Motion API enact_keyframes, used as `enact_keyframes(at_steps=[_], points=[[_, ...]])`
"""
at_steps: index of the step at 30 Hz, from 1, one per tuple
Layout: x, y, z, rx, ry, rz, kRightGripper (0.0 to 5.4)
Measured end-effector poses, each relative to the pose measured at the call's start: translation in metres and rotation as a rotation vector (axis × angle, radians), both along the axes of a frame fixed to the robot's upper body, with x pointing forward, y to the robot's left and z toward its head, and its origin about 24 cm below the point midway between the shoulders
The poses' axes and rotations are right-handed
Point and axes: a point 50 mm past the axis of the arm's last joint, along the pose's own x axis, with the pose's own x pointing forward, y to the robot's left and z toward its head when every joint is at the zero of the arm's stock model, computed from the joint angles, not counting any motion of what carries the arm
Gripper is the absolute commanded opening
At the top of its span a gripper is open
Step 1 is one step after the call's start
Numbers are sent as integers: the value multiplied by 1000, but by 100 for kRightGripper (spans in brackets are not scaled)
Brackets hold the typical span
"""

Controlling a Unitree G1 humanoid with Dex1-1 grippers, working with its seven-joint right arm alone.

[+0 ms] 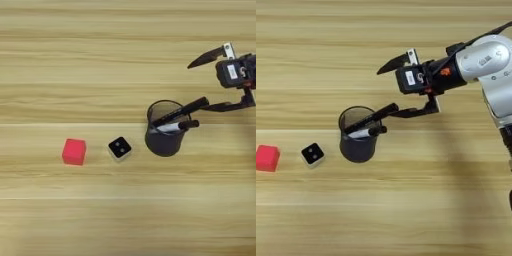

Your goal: Move the objects on the table

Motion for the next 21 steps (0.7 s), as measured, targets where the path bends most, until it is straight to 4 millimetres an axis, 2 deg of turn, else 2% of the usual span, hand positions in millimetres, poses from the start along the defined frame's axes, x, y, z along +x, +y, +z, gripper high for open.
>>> enact_keyframes(at_steps=[9,14,21], points=[[-2,-6,15,134,9,-22,538],[-9,-1,25,255,22,17,538],[-20,5,25,462,104,34,538]])
